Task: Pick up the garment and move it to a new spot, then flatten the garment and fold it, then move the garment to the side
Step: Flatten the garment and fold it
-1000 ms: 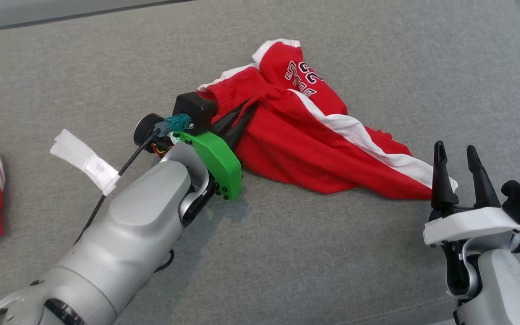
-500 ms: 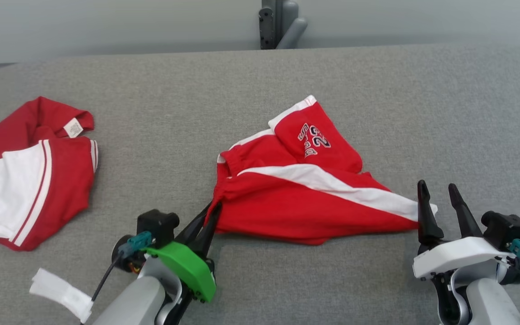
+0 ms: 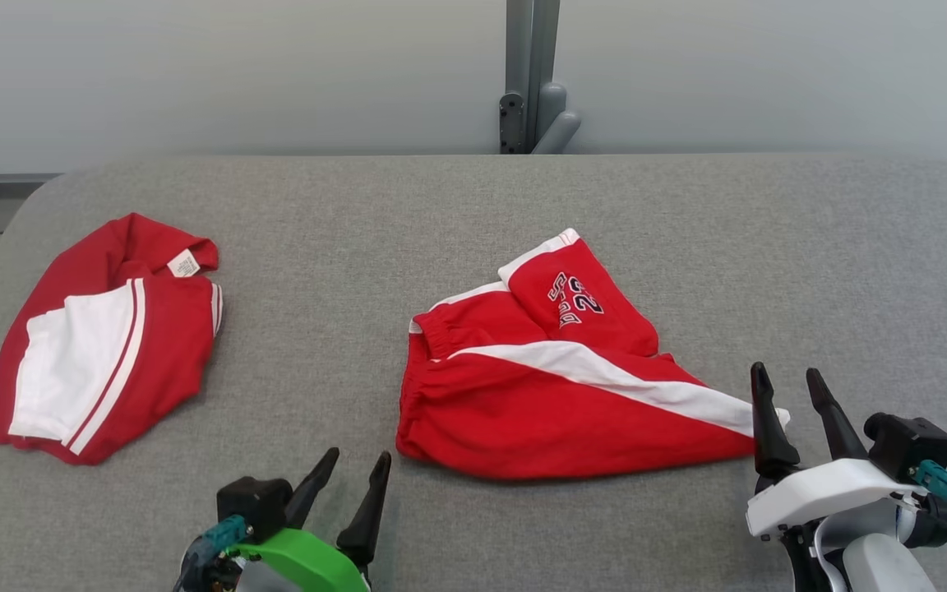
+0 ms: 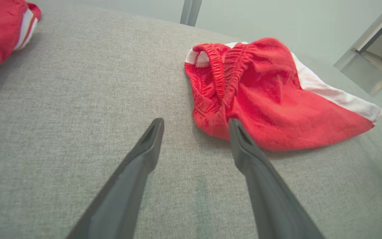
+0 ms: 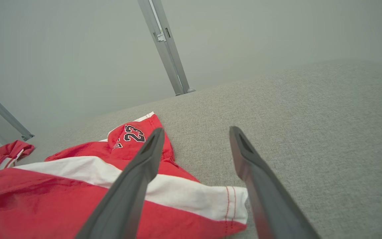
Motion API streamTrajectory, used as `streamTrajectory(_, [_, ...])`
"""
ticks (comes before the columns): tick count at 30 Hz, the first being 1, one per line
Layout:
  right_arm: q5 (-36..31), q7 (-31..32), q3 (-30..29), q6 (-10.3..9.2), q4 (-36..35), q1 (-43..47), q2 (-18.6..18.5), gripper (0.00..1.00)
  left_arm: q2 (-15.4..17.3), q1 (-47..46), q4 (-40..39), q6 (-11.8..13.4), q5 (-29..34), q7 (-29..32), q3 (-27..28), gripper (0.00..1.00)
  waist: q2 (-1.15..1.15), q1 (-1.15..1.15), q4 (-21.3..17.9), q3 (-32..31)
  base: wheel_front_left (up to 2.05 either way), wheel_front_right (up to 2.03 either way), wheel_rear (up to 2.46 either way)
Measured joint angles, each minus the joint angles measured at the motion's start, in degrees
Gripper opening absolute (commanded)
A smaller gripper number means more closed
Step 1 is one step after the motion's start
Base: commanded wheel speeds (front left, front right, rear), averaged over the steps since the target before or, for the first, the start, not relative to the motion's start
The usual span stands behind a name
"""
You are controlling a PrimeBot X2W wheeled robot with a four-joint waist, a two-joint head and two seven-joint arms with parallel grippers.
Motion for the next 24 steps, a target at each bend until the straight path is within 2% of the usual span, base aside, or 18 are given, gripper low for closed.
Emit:
streamTrajectory(4, [0.0,-0.01,0.14,0.0,0.02,0.24,-0.01,1.0,-0.16,-0.34,-2.19,0.0,0.21,0.0,0.4,1.0,0.0,0.0,-0.67,-0.22,0.0,0.0,0.0])
streamTrajectory(9, [0.0,-0.01,0.46,0.0,0.01,0.15,0.0,1.0,-0.12,-4.16,-2.19,-0.01,-3.63,0.0,-3.49,1.0,0.0,0.0,-1.86,0.17,0.0,0.0,0.0])
streamTrajectory(15, [-0.01,-0.01,0.32,0.0,-0.01,-0.22,-0.01,1.0,1.22,-10.96,1.87,-0.02,-7.6,0.71,-6.62,1.0,0.0,0.0,-2.89,1.23,0.0,0.0,0.0])
streamTrajectory(24, [0.0,-0.01,0.18,0.0,0.0,-0.73,0.0,1.0,0.19,-14.93,5.93,-0.02,-14.11,2.97,-11.57,1.0,0.0,0.0,-3.74,2.58,0.0,0.0,0.0])
